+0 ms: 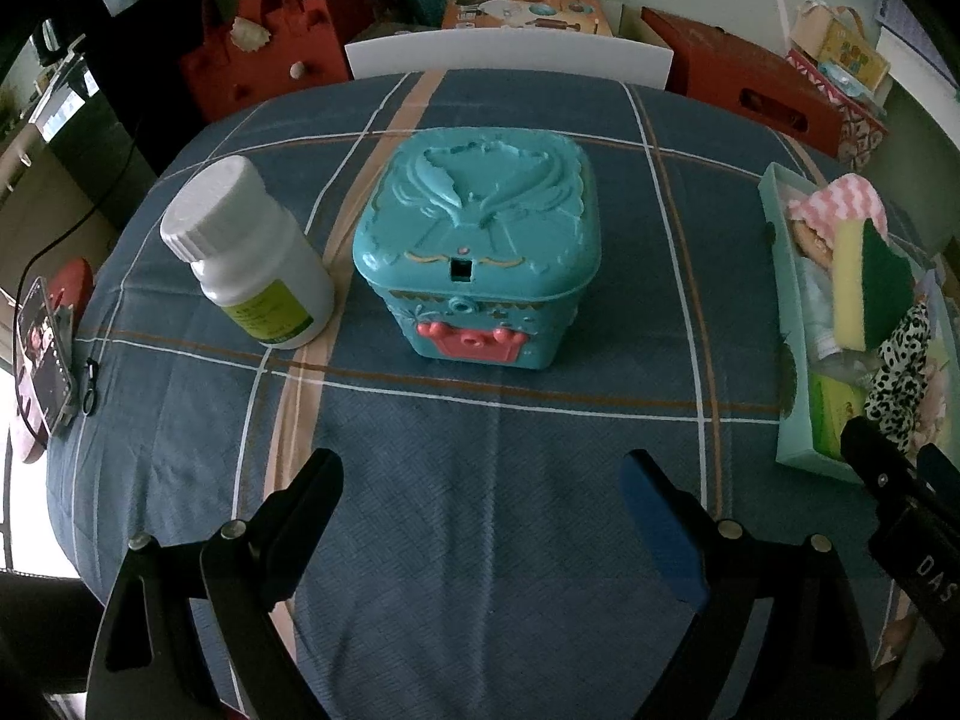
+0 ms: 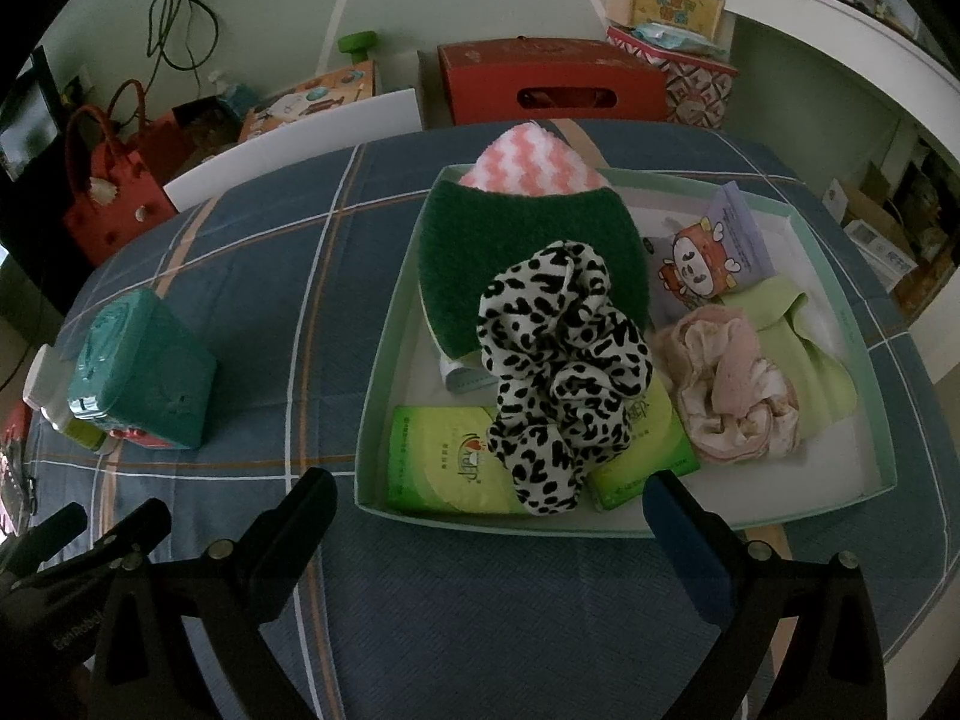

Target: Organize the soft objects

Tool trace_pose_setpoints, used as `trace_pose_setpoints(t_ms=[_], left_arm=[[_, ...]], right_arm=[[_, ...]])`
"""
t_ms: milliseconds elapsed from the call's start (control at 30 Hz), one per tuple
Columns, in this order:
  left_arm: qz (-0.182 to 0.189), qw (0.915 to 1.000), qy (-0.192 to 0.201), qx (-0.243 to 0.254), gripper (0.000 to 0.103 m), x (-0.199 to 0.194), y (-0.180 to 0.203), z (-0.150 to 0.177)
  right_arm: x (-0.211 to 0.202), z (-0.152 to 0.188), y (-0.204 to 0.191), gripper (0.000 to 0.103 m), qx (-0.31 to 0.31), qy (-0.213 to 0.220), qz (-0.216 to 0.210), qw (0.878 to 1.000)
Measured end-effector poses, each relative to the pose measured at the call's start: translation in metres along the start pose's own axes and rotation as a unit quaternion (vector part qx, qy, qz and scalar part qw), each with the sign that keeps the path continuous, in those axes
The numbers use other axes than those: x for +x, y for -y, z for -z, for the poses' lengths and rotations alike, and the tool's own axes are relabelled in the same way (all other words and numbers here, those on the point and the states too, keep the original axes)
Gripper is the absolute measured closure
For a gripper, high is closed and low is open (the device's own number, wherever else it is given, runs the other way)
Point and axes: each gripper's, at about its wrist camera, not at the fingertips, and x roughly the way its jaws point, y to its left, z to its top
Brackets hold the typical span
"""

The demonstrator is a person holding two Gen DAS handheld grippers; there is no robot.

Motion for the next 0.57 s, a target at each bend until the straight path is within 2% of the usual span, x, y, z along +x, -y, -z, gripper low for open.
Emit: trace_pose_setpoints(t_ms=[367,567], left_arm=[[0.0,1.0,0.0,-0.002,0.01,0.0001,-0.002,0.0011],[0.003,0.9997,0.024,0.002,0.01,-0.0085,-0.003,0.0026]], right_arm=[[-0.0001,-0.0004,0.0076,0.0,0.006,0.001,0.008,1.0],[-0.0012,-0.0003,0.0076,0.0,0.005,0.002,0.009,1.0]])
